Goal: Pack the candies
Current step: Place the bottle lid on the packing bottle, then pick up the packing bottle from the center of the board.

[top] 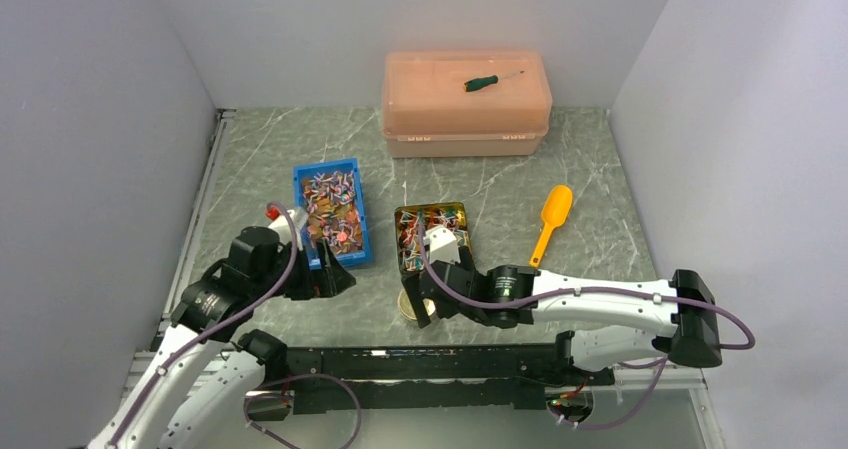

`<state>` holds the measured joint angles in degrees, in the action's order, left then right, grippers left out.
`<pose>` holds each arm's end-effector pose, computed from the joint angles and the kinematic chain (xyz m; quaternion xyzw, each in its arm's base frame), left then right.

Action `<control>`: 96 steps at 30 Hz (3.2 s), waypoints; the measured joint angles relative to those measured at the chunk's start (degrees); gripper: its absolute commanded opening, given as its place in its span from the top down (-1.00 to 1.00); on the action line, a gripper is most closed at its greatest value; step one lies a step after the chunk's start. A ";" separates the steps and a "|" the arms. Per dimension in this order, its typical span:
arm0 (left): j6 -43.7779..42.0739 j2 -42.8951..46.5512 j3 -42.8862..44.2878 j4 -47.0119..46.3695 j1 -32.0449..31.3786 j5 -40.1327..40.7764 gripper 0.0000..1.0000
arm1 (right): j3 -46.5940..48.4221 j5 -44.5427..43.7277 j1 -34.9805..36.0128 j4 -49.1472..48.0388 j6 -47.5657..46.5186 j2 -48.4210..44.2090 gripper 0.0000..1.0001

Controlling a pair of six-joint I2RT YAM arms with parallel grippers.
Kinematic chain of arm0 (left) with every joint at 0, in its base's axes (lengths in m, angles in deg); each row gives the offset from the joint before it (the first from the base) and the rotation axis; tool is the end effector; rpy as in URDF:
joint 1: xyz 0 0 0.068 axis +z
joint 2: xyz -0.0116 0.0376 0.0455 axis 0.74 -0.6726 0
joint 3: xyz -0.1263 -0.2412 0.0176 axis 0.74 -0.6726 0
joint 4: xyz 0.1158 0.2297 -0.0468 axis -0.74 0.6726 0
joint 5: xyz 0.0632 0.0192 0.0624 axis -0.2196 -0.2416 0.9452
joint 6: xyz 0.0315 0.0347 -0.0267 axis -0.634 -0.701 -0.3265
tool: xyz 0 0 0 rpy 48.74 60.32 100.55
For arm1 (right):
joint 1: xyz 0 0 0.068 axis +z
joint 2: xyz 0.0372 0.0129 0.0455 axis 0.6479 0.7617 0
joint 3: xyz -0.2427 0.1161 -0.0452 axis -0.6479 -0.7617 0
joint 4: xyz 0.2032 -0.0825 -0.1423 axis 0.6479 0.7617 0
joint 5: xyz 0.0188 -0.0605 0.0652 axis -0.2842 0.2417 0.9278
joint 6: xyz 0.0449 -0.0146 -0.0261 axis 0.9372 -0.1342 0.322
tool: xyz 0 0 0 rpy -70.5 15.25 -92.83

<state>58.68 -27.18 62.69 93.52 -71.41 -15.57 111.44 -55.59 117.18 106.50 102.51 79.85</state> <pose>0.0940 -0.0516 0.2872 -0.0341 0.8954 -0.3161 0.3116 0.0709 0.2355 0.2646 -0.2253 0.9002 0.1553 0.3387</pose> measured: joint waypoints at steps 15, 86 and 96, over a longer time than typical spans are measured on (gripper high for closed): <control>13.97 -14.86 0.50 -2.54 -39.54 23.21 -0.99 | -4.26 -1.92 -2.62 1.40 0.61 -9.20 -1.00; -21.40 -70.95 -33.83 -126.42 -64.89 56.59 -0.95 | -12.94 -0.85 -5.27 1.64 5.35 -14.45 -1.00; -24.30 -74.38 -34.40 -134.75 -61.26 54.07 -0.99 | -12.94 -0.02 -5.27 1.57 6.08 -13.33 -1.00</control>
<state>34.37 -101.56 28.28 -41.22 -132.68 38.50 98.50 -55.61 111.91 108.08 108.59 66.52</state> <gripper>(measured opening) 0.994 0.994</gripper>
